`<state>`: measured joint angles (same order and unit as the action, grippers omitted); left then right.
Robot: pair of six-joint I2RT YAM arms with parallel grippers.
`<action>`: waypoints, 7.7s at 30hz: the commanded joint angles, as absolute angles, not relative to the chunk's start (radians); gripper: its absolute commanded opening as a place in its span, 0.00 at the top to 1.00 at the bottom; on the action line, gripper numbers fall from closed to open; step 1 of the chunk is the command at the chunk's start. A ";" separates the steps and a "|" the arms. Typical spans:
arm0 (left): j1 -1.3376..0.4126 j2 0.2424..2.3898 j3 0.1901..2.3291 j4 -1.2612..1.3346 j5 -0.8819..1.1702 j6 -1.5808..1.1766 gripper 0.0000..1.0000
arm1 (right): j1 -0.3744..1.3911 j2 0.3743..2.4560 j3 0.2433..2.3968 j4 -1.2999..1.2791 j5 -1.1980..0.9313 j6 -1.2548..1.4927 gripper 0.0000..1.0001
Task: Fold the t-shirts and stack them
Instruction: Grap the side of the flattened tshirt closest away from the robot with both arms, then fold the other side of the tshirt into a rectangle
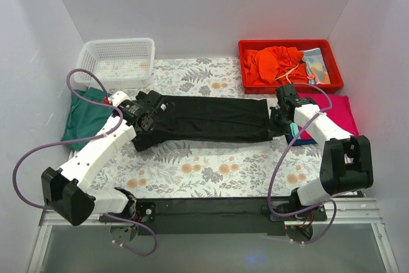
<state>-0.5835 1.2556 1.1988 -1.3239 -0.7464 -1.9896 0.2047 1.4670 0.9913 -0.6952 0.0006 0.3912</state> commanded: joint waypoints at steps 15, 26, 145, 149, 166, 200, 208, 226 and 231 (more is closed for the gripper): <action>-0.296 1.502 1.267 -0.807 -0.675 -1.663 1.00 | 0.190 1.707 1.222 -0.644 0.028 0.442 0.99; -0.261 1.655 1.321 -0.683 -0.594 -1.552 1.00 | 0.189 1.798 1.310 -0.660 0.028 0.460 0.99; -0.109 1.571 0.933 -0.522 -0.002 -1.542 0.37 | 0.230 1.411 0.980 -0.801 -0.005 0.460 0.65; -0.117 1.608 0.945 -0.473 0.040 -1.543 0.37 | 0.232 1.408 0.979 -0.799 0.025 0.463 0.65; -0.247 1.815 1.244 -0.402 -0.041 -1.529 0.37 | 0.230 1.419 0.992 -0.802 0.032 0.459 0.65; -0.308 1.375 0.830 -0.707 -0.410 -1.732 0.35 | 0.230 1.509 1.012 -0.761 0.008 0.399 0.66; -0.258 1.318 0.860 -0.677 -0.449 -1.704 0.35 | 0.232 1.514 1.003 -0.747 -0.032 0.397 0.66; -0.179 1.627 1.041 -0.428 -0.342 -1.578 0.35 | 0.232 1.520 0.996 -0.749 -0.037 0.387 0.66; -0.179 1.628 1.088 -0.428 -0.325 -1.566 0.35 | 0.232 1.526 0.992 -0.750 -0.038 0.390 0.66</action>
<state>-0.1844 1.6611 1.0298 -0.4534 -0.3347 -1.5917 0.2295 1.5143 0.9810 -0.7567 -0.0299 0.3931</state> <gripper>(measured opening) 0.646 0.340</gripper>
